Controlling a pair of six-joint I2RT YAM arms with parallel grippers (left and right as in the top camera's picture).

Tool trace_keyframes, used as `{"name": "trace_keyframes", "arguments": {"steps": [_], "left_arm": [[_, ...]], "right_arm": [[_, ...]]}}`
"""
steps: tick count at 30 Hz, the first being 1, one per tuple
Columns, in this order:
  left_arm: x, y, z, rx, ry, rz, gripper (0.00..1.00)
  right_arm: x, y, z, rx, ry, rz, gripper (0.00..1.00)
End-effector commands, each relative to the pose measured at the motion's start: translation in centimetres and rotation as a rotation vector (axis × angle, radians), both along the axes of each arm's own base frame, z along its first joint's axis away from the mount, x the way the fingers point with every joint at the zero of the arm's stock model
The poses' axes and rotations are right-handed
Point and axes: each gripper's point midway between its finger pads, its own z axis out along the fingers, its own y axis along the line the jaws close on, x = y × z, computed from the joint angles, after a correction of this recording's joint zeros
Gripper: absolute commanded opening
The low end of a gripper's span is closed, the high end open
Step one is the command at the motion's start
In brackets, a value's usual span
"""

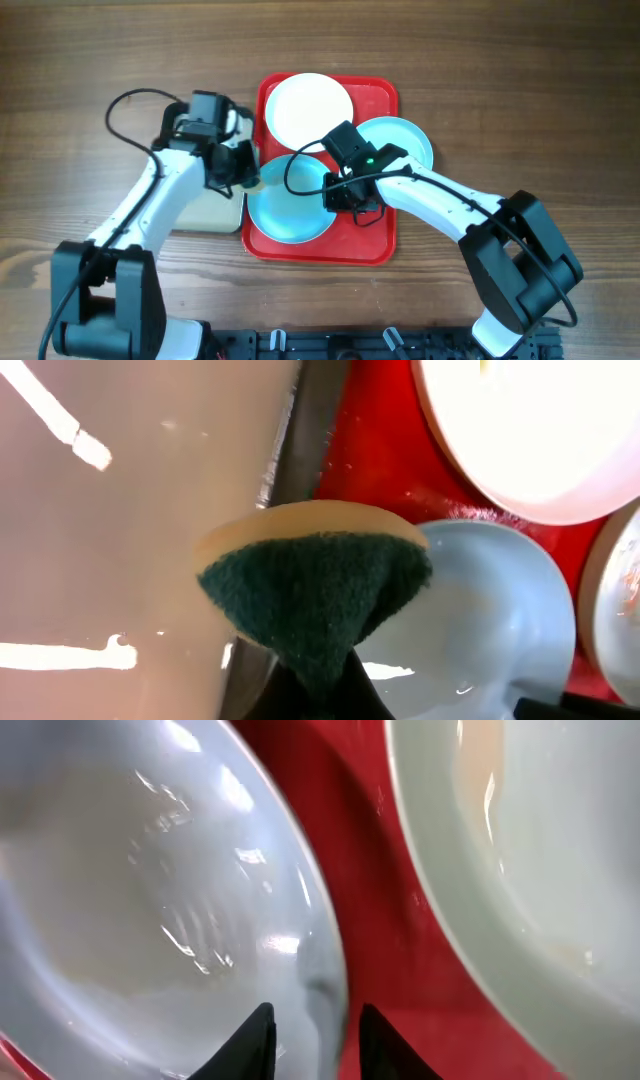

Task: Clean dirty plates on tray and stack at the side
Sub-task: 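Return the sponge with the left gripper to the basin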

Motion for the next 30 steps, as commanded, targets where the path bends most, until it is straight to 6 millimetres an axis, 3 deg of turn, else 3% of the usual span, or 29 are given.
{"name": "trace_keyframes", "arguments": {"steps": [1,3,5,7,8,16,19,23,30], "left_arm": [[1.0,0.3,2.1,-0.122,-0.066,-0.057,0.04],[1.3,1.2,2.5,-0.120,-0.083,-0.040,0.04],[1.6,2.4,2.7,-0.084,-0.112,-0.051,0.04],[1.8,4.3,2.2,0.005,-0.108,-0.013,0.04],[1.8,5.4,1.8,0.063,-0.101,0.005,0.04],[1.2,6.2,-1.6,0.170,-0.052,0.001,0.04],[1.1,5.9,-2.3,0.170,-0.040,-0.009,0.04],[1.1,5.7,-2.6,0.169,-0.033,-0.013,0.04],[0.3,3.5,-3.4,0.170,-0.008,-0.084,0.04]], "right_arm": [[0.9,0.5,2.3,0.034,-0.012,0.040,0.32],[1.3,0.3,3.8,0.052,-0.026,0.035,0.39],[1.6,0.6,6.1,0.120,-0.057,0.079,0.54],[1.7,0.1,7.4,0.133,-0.078,0.073,0.66],[1.6,-0.4,7.9,0.132,-0.084,0.073,0.68],[1.3,-6.5,7.9,0.048,-0.007,0.049,0.68],[0.1,-8.1,7.5,0.017,0.064,0.025,0.68],[-2.1,-8.7,6.3,-0.017,0.137,0.043,0.67],[-2.3,-9.1,6.2,-0.036,0.141,0.054,0.65]]}}
